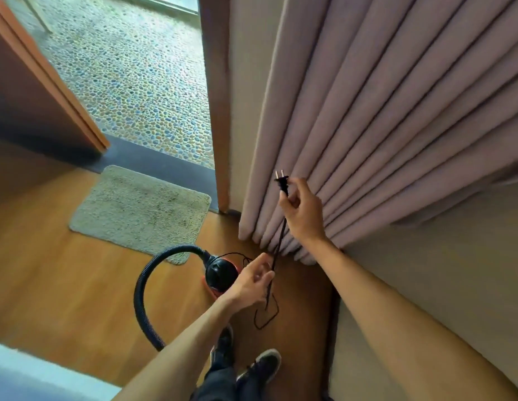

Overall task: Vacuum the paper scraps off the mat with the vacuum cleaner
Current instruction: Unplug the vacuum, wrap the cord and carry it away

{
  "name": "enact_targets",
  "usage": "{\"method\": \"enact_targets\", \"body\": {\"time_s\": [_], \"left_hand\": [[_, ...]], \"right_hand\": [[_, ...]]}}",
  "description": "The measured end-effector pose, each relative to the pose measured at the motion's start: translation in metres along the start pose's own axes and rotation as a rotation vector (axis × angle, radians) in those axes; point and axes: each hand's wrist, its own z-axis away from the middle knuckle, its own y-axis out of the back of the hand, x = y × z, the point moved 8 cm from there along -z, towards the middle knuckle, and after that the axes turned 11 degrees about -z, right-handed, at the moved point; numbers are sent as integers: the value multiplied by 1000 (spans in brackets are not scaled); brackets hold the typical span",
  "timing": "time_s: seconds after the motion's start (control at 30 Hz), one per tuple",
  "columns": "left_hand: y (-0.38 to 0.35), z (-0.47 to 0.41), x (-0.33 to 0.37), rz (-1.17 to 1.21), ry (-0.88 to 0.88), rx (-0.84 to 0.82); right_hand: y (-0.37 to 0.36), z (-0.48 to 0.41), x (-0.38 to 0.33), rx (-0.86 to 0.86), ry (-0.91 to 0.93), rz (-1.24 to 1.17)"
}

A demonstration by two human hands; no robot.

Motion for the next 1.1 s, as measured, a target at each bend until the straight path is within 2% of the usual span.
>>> {"method": "enact_targets", "body": {"time_s": [0.27, 0.63, 0.83, 1.1], "left_hand": [[84, 19, -51, 95, 60, 214], [124, 33, -120, 305, 242, 412], [107, 19, -152, 327, 323, 508], [22, -25, -197, 434, 487, 589]], "right_hand": [[-122, -28, -32, -181, -63, -1], [-248, -27, -27, -416, -97, -41], [-286, -19, 8, -574, -114, -27], [-308, 21, 109, -762, -159, -39]]}}
